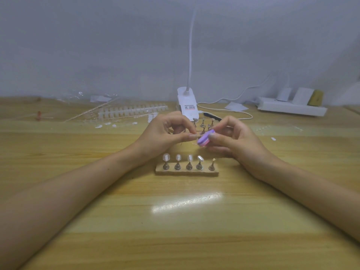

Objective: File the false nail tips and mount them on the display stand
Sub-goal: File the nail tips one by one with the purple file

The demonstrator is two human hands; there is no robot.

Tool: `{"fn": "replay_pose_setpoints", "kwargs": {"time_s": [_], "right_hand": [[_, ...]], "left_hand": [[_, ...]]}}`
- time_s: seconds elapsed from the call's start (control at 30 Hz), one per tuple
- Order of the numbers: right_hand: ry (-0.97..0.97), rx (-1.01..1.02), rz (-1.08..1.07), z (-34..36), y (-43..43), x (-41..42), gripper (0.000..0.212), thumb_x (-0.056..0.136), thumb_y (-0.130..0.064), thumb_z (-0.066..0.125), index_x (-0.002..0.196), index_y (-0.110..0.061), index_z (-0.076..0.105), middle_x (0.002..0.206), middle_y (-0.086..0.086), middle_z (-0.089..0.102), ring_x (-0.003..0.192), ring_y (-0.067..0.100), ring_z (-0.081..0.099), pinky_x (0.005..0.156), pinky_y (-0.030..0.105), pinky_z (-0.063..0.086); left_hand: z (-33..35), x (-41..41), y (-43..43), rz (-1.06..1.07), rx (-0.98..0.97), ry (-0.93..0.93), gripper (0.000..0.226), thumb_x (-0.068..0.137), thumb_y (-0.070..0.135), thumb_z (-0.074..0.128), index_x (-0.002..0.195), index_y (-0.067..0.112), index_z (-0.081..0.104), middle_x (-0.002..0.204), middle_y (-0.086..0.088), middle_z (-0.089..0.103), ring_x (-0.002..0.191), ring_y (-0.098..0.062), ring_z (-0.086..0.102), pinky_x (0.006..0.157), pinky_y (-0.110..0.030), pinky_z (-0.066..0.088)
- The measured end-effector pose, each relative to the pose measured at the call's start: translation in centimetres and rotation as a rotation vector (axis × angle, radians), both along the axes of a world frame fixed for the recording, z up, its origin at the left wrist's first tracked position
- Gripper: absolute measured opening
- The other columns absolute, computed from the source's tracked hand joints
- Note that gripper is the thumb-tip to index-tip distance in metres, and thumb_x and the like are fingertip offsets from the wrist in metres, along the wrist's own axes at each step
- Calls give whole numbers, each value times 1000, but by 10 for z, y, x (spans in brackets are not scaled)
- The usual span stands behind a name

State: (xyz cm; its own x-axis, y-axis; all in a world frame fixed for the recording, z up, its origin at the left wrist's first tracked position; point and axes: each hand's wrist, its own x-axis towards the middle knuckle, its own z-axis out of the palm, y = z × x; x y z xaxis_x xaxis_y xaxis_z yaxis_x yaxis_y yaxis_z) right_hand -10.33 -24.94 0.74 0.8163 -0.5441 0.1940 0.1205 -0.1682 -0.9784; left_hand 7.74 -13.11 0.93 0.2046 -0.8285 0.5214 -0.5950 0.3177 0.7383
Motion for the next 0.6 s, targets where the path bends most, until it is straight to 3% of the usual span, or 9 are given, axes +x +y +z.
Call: {"fn": "replay_pose_setpoints", "kwargs": {"time_s": [0.07, 0.2, 0.3, 0.43, 0.53, 0.6], "right_hand": [[35, -60, 85, 0, 3, 0, 18, 89, -14, 68, 96, -7, 52, 101, 16, 75, 94, 32, 74, 85, 46, 60], [-42, 45, -16, 1, 0, 0, 19, 89, -14, 66, 99, -6, 52, 100, 17, 75, 93, 28, 74, 80, 40, 59], [31, -74, 114, 0, 5, 1, 23, 85, -19, 69, 95, -7, 52, 97, 14, 75, 86, 24, 74, 76, 35, 61], [-38, 18, -2, 0, 0, 0, 26, 84, -19, 70, 98, -6, 52, 100, 14, 76, 92, 27, 74, 77, 37, 61], [43, -57, 107, -1, 2, 1, 24, 84, -21, 71, 95, -9, 53, 99, 13, 75, 91, 29, 74, 82, 42, 61], [-14, -6, 49, -1, 2, 2, 21, 87, -19, 69, 97, -8, 53, 99, 13, 75, 93, 27, 74, 79, 38, 61]], "left_hand": [[0, 0, 0, 4, -6, -5, 10, 77, 27, 76, 81, 19, 73, 67, 3, 43, 67, -12, 44, 75, -26, 43], [1, -1, 0, 10, -9, 4, 9, 77, 27, 76, 80, 19, 72, 67, 1, 41, 68, -10, 45, 77, -28, 44], [1, 0, 0, 15, -14, -10, 6, 80, 19, 77, 81, 16, 72, 66, 5, 42, 67, -9, 44, 74, -23, 42], [0, 2, -1, 31, -14, 7, 7, 79, 22, 78, 80, 19, 72, 63, 13, 42, 69, -16, 45, 79, -27, 44], [1, 1, 0, 21, -22, 0, 7, 79, 23, 77, 81, 18, 72, 64, 9, 42, 67, -20, 45, 75, -28, 44], [0, 0, 0, 11, -24, -6, 9, 78, 25, 77, 81, 17, 72, 64, 9, 42, 67, -16, 44, 74, -27, 43]]}}
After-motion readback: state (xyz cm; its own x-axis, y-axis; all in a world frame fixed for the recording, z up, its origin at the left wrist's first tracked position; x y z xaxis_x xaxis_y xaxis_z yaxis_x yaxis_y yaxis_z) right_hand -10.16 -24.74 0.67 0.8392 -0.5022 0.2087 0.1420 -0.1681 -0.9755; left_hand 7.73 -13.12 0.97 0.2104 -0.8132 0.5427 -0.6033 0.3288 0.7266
